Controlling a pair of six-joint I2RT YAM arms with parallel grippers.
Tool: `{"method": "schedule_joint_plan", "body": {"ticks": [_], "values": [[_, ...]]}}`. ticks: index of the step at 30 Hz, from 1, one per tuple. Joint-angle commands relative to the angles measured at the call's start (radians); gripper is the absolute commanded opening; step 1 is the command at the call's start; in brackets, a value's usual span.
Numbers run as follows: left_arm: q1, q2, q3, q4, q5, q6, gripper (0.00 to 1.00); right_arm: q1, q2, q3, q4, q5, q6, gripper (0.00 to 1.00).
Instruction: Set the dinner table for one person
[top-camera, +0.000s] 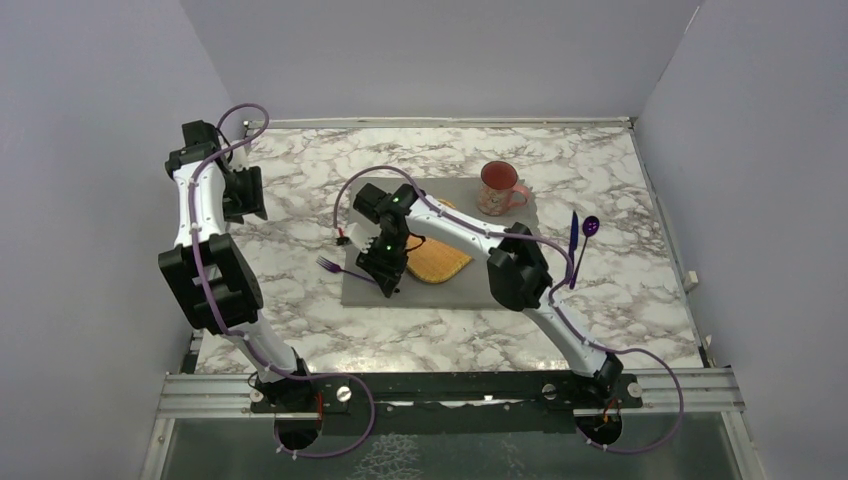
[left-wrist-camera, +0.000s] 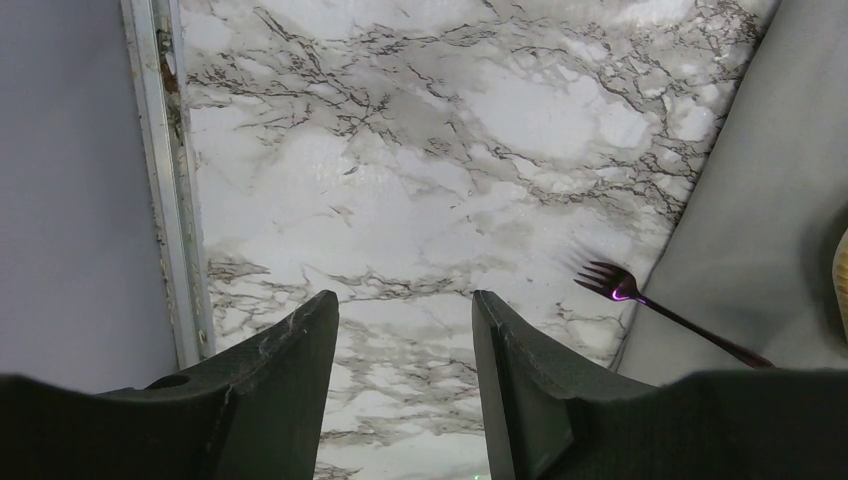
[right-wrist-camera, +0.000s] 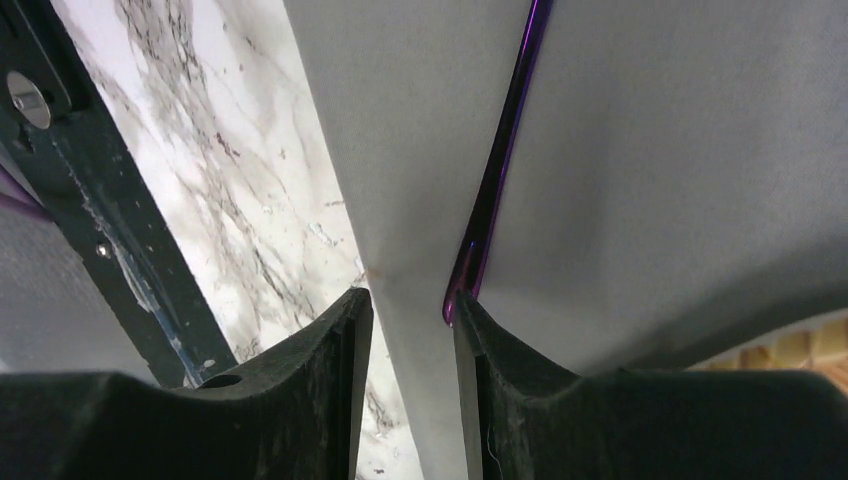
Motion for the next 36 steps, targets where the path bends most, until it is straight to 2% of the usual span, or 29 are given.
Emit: {"method": "schedule_joint_plan", "body": {"ticks": [1,10,24,29,34,36], "values": [[0.019,-0.022,0.023,-0.002,0.035,-0.003,0.54,0.014,0.052,0.068,0.037,-0.036,0.014,0.4],[0.035,-0.033,0.021,-0.002,0.057,0.008,0.54,0.024,0.089,0.091,0.144,-0.006,0.038,0.4],[0.042,-0.052,-0.005,-0.006,0.06,0.012,0.54,0.04,0.142,0.091,0.162,0.007,0.038,0.38],[0.044,-0.052,0.0,-0.005,0.067,0.011,0.54,0.042,0.121,0.063,0.176,0.031,0.044,0.25],[0.045,-0.049,0.003,-0.005,0.071,0.014,0.54,0.042,0.074,0.014,0.188,0.031,0.078,0.02],[0.045,-0.047,0.003,-0.006,0.074,0.014,0.54,0.042,0.05,-0.011,0.191,0.026,0.089,0.01]]}}
